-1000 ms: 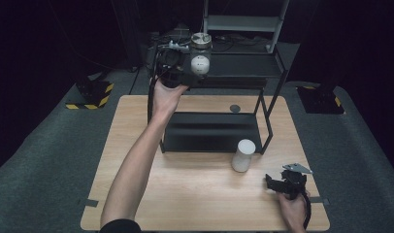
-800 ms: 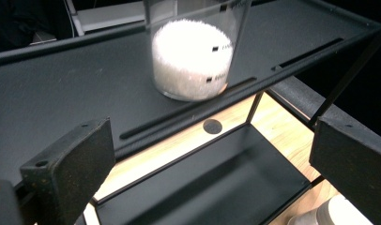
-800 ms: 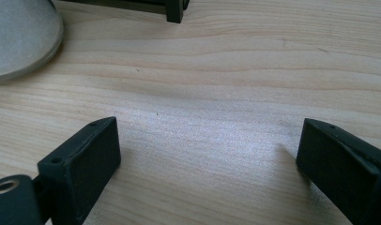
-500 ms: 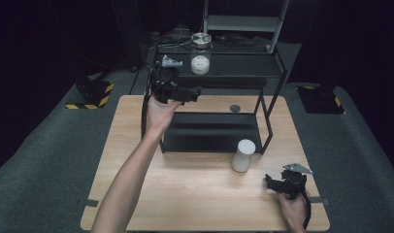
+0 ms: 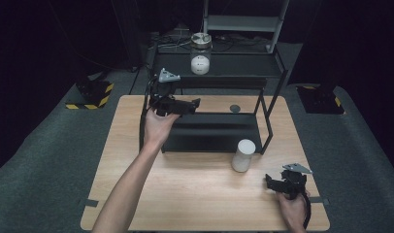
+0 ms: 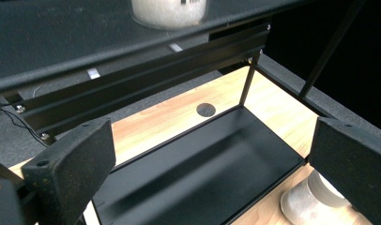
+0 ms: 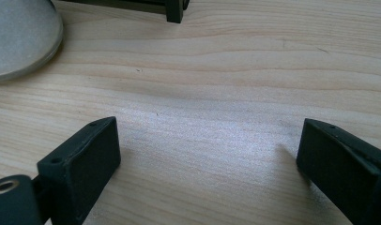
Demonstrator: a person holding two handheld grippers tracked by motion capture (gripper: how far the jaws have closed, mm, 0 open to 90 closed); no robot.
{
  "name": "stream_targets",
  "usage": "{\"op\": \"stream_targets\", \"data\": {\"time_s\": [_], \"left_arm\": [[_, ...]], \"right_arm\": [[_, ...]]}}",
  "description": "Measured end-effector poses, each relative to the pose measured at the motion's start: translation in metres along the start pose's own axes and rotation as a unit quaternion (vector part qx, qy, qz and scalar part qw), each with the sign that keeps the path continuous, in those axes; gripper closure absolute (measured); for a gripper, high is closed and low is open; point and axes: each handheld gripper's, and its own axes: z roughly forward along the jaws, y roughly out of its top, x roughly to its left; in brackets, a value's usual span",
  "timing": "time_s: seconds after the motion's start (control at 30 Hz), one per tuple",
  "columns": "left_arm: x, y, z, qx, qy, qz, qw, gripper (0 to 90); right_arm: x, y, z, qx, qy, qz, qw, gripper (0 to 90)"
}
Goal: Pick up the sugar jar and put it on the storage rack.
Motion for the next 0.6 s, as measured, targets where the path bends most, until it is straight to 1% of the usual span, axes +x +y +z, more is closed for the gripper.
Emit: {"op": "stream_targets", "data": {"time_s": [0.2, 0.3, 0.53, 0.6], "left_arm": [[-0.002, -0.016, 0.003, 0.005, -0.001, 0.001, 1.0, 0.8], [-0.003, -0.022, 0.006, 0.012, -0.002, 0.001, 0.9999, 0.8], [0.001, -0.044, 0.01, 0.019, -0.005, -0.018, 0.9996, 0.9], [0.002, -0.047, 0.011, 0.021, -0.006, -0.021, 0.9996, 1.0]], "right_arm": [[0.0, 0.0, 0.0, 0.0, 0.0, 0.0, 1.0, 5.6], [0.0, 0.0, 0.0, 0.0, 0.0, 0.0, 1.0, 5.6], [0.0, 0.0, 0.0, 0.0, 0.0, 0.0, 1.0, 5.6], [0.0, 0.0, 0.0, -0.001, 0.0, -0.001, 1.0, 5.7]]}}
